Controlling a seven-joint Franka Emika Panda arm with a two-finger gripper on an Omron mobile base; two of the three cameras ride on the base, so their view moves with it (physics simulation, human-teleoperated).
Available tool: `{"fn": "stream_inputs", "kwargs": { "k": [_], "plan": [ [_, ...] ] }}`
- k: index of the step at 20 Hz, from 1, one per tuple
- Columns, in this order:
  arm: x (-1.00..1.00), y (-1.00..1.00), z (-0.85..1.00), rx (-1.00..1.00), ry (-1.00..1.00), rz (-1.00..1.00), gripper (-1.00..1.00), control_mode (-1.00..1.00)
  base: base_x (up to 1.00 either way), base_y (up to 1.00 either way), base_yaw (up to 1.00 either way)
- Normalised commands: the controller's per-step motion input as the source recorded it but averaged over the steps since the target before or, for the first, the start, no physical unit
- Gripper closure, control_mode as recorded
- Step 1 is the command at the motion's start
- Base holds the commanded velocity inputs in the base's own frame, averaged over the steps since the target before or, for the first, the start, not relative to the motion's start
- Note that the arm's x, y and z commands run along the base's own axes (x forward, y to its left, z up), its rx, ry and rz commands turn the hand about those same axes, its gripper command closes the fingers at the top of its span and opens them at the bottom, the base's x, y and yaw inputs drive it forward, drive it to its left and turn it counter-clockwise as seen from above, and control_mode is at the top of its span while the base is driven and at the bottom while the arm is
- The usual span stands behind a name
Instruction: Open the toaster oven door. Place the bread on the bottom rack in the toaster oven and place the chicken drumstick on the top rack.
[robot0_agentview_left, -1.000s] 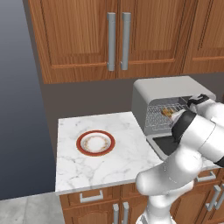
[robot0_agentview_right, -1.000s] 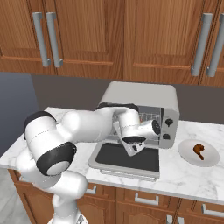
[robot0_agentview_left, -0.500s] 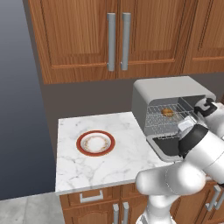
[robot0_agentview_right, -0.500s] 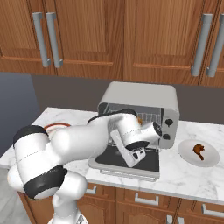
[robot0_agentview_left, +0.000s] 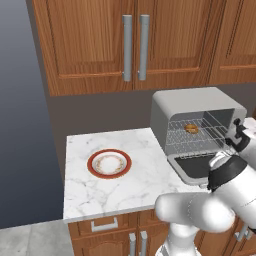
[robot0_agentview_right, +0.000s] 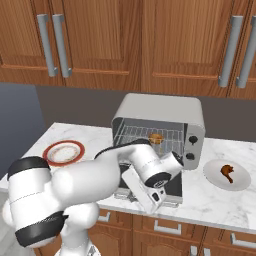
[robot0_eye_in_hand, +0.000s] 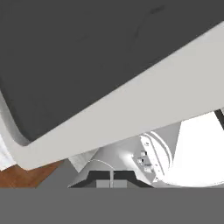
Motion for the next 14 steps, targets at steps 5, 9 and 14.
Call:
{"fn": "stream_inputs", "kwargs": {
  "k": [5,9,14],
  "plan": [
    [-0.62,-0.06,0.96,-0.01,0.01,0.14,1.0,-1.0,0.0,0.0,0.0],
    [-0.51,-0.02,0.69,-0.16,-0.04,0.19,1.0,-1.0,0.0,0.0,0.0],
    [-0.12,0.33,0.06,-0.35,-0.07,0.13,-1.0,-1.0,0.0,0.0,0.0]
  ]
}}
